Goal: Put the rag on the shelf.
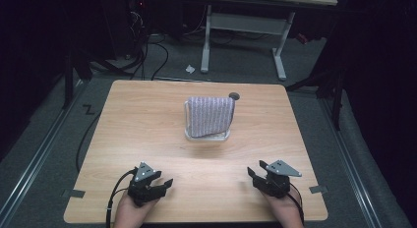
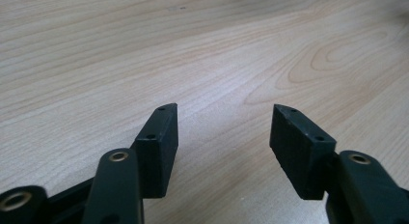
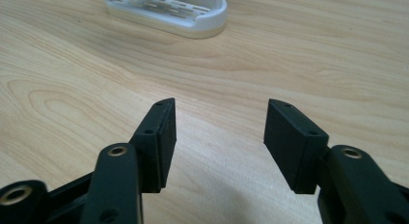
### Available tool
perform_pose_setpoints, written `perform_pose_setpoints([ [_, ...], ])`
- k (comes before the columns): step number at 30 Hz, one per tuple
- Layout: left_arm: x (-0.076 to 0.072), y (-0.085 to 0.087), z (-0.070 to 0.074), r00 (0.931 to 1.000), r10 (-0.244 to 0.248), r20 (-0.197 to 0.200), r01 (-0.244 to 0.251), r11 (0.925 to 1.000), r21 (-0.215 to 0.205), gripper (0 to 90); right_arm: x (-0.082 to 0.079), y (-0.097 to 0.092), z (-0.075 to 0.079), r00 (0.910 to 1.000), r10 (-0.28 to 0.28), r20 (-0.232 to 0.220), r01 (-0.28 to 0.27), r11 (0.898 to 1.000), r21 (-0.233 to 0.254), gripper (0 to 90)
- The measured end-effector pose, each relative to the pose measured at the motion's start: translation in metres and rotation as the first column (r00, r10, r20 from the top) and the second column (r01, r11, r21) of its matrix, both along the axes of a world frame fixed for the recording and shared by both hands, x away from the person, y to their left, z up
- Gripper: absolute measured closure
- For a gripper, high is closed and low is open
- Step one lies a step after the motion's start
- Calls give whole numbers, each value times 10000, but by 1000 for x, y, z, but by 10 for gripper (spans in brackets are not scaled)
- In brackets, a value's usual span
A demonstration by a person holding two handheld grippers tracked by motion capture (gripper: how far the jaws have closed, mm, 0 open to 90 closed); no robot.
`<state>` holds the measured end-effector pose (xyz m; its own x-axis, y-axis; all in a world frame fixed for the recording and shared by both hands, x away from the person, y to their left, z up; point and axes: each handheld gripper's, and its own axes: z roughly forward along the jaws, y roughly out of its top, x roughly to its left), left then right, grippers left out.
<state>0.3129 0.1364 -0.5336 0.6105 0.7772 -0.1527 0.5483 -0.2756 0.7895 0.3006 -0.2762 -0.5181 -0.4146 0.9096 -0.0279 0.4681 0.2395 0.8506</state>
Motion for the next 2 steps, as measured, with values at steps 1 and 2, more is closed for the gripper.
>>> perform_pose_setpoints([
  [1, 0, 0, 0, 10000, 0, 0, 0, 10000, 0, 401, 0, 0, 0, 10000, 0, 0, 0, 10000, 0, 437],
  [2, -1, 2, 0, 9999, 66, 108, -66, 10000, 25, 401, 1, 1, -1, 10000, 77, -19, -77, 10000, -37, 432],
])
